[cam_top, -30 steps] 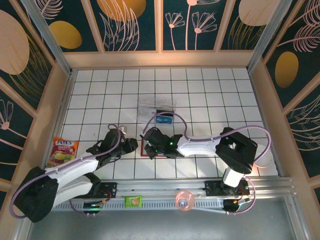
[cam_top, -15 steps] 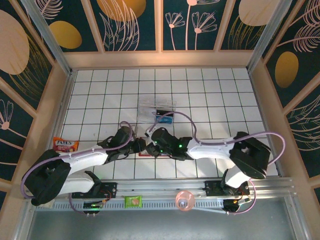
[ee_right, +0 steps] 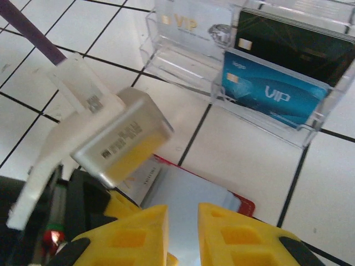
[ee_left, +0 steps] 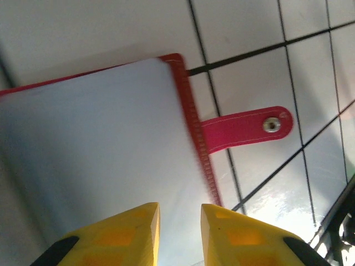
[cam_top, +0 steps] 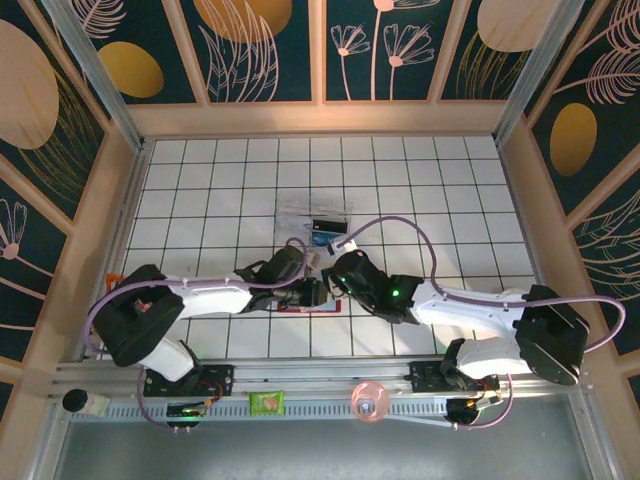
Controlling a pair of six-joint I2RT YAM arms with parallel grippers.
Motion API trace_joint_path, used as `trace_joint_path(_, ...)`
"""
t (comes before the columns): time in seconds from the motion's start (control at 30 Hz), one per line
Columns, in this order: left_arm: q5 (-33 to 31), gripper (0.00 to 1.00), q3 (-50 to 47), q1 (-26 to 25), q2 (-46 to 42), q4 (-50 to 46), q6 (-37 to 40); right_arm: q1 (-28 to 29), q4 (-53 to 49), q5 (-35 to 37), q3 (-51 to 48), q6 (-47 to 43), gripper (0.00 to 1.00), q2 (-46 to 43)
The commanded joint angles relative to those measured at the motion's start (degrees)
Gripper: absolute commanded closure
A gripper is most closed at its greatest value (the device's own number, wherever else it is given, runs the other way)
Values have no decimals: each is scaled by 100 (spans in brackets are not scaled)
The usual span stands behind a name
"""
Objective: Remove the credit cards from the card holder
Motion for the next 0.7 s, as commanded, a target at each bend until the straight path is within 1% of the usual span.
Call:
trace_joint_path(0.0,263,75,200,-40,340,-161,235,-54,-242,266,-125,252,80,-151)
trace_joint_path(0.1,286,75,258,-35,407,-207,253,-88,-271,210,-152,312,83,-148)
trace_joint_path(0.17,100,75,218,-35,205,-224,220,-132,-230,71,-168,334,84,-132)
trace_joint_path(0.23,-253,71,73,-41,-204,-185,131,-190,-159,-146,-161,324,84,-105)
trace_joint_path(0.27,-491,68,-13,-27,-490,-195,78,-232,-113,-315,-153,293,84,-71)
trace_joint_path(0.33,-920,64,-133,5,-967,-324,1,-315,-19,-713,-97,249,84,47)
trace_joint_path(0.4,-1179,64,-290,148,-1378,-470,-91,-355,29,-1083,3,166,86,273)
trace_joint_path(0.47,-1241,64,-604,424,-1746,-451,-218,-362,95,-1489,120,72,91,555)
trace_joint_path(0.5,-1187,65,-750,570,-1854,-411,-244,-360,115,-1591,180,37,92,678)
trace_joint_path(0.53,-1134,65,-898,720,-1926,-397,-260,-355,140,-1849,245,14,92,810)
trace_joint_path(0.67,-1117,67,-1119,838,-1920,-434,-139,-318,218,-2404,408,-31,93,1255)
